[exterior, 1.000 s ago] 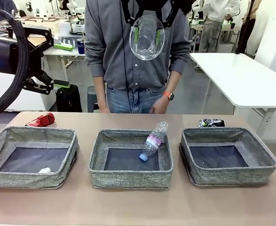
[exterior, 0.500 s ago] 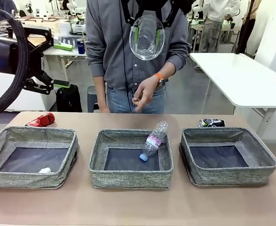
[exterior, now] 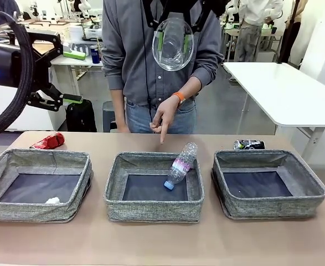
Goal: Sort the waste into the appropriate baskets.
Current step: Place the picked waste into the Fabric basket indicated by the person.
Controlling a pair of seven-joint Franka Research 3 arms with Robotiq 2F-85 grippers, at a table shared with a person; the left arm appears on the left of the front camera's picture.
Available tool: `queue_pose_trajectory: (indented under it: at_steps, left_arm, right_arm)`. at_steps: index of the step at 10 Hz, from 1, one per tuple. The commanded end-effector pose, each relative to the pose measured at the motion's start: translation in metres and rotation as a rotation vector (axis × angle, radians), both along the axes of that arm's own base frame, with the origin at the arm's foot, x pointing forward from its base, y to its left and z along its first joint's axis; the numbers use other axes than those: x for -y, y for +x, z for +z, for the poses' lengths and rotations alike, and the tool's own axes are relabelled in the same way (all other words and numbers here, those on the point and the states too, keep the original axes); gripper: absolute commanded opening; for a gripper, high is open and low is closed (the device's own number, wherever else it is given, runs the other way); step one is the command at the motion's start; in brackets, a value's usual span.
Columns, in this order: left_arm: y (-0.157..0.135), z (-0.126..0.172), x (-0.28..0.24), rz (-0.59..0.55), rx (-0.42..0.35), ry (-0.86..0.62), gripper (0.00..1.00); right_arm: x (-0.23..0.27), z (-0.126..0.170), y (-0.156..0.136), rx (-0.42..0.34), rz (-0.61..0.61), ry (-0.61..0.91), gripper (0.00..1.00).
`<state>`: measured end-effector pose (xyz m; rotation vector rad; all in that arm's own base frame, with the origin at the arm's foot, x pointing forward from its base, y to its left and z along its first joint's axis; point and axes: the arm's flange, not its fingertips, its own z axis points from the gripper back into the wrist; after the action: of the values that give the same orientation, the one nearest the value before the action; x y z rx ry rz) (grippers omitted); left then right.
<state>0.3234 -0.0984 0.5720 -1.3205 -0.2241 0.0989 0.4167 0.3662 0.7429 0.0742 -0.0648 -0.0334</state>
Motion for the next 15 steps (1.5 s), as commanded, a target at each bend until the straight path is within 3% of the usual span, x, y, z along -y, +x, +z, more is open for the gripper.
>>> queue_pose_trajectory:
  at_steps: [1,6,7,9,11,12,14,15]
  left_arm:
    - [-0.001,0.001,0.001,0.000,-0.008,-0.006,1.00]
    - [-0.001,0.001,0.001,0.000,-0.008,-0.006,1.00]
    - [-0.001,0.001,0.001,0.000,-0.008,-0.006,1.00]
    - [-0.001,0.001,0.001,0.000,-0.008,-0.006,1.00]
    - [-0.001,0.001,0.001,0.000,-0.008,-0.006,1.00]
    - [-0.001,0.001,0.001,0.000,-0.008,-0.006,1.00]
    - [-0.001,0.001,0.001,0.000,-0.008,-0.006,1.00]
    - [-0.001,0.001,0.001,0.000,-0.008,-0.006,1.00]
  right_arm:
    - [0.000,0.001,-0.002,0.004,0.004,-0.001,0.50]
    - [0.000,0.000,0.000,0.000,0.000,0.000,0.50]
    - [0.000,-0.018,-0.007,0.019,0.140,-0.012,0.50]
    - [-0.005,-0.074,-0.016,0.023,0.262,0.023,0.50]
    - [0.001,-0.135,-0.032,-0.027,0.267,0.151,0.50]
    - [-0.006,-0.175,-0.035,-0.102,0.286,0.176,0.50]
    - [-0.015,-0.240,-0.034,-0.126,0.320,0.204,0.50]
    - [-0.012,-0.258,-0.035,-0.112,0.330,0.216,0.50]
